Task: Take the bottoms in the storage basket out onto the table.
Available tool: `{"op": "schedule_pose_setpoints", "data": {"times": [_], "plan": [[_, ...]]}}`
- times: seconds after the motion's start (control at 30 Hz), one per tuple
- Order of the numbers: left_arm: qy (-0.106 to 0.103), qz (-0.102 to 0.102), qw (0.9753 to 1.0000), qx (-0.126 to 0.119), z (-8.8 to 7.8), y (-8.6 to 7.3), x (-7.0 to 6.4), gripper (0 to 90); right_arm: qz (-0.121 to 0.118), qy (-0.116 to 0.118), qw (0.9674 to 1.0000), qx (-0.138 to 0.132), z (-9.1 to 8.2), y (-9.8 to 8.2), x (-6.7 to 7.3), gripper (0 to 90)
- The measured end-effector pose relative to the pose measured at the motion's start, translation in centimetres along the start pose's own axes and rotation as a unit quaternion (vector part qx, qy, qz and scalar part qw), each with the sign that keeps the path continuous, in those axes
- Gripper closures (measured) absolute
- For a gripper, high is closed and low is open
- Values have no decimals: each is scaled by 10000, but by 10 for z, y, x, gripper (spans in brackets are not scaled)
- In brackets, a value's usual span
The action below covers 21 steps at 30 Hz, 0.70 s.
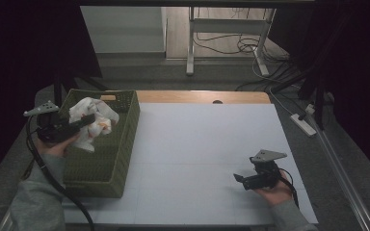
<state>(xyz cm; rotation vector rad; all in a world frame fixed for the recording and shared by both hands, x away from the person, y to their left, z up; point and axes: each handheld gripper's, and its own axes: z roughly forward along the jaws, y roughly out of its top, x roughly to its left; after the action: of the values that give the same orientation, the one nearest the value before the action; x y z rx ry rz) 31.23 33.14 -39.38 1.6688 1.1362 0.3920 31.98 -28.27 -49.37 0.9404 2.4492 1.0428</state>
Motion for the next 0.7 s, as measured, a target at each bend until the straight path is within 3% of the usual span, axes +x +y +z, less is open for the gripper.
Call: {"op": "schedule_pose_setpoints", "data": {"times": [0.17,0.27,0.7], "plan": [[-8,7,10000,-18,1,0,-2,790,-7,-9,10000,20,0,0,0,83],[-155,-91,9998,-89,0,1,-4,790,-4,-9,10000,13,0,0,0,83],[-481,112,9985,-241,0,10,-26,790,-5,-6,10000,24,1,-1,-1,83]]}}
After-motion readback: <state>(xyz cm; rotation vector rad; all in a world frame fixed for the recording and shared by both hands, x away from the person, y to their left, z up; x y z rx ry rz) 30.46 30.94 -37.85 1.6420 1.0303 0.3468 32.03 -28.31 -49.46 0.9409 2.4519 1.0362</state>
